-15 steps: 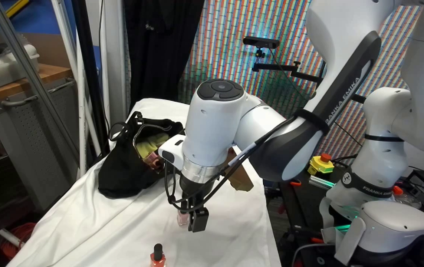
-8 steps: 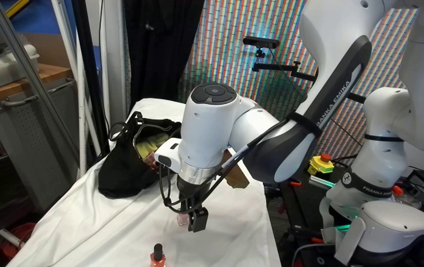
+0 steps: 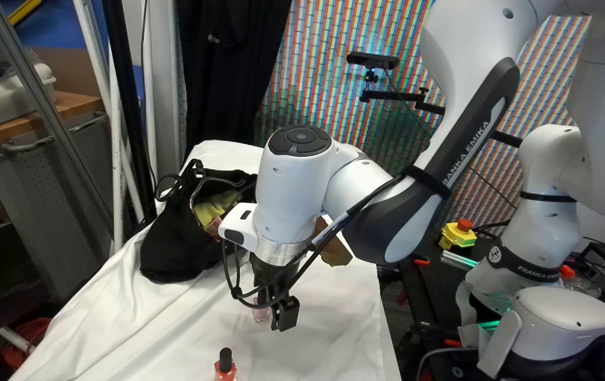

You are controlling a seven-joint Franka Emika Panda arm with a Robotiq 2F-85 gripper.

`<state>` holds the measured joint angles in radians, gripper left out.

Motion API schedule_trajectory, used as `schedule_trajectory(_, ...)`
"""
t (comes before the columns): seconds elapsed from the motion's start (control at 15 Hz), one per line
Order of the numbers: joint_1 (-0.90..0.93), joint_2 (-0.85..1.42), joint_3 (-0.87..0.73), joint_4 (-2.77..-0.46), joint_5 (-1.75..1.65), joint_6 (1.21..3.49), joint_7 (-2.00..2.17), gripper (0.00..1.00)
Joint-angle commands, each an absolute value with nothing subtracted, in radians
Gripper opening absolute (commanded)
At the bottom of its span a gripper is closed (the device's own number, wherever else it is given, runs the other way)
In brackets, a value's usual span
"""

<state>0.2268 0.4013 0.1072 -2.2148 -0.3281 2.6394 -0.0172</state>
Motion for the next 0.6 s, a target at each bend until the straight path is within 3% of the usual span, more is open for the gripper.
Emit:
schedule_trajectory(0.0, 0.221, 0.428, 0.106, -2.181, -0.321, 2.633, -0.058, 1.0)
schedule_trajectory(0.53, 0.22, 0.476, 0.099, -2.149, -0.319, 2.629, -0.068, 1.0)
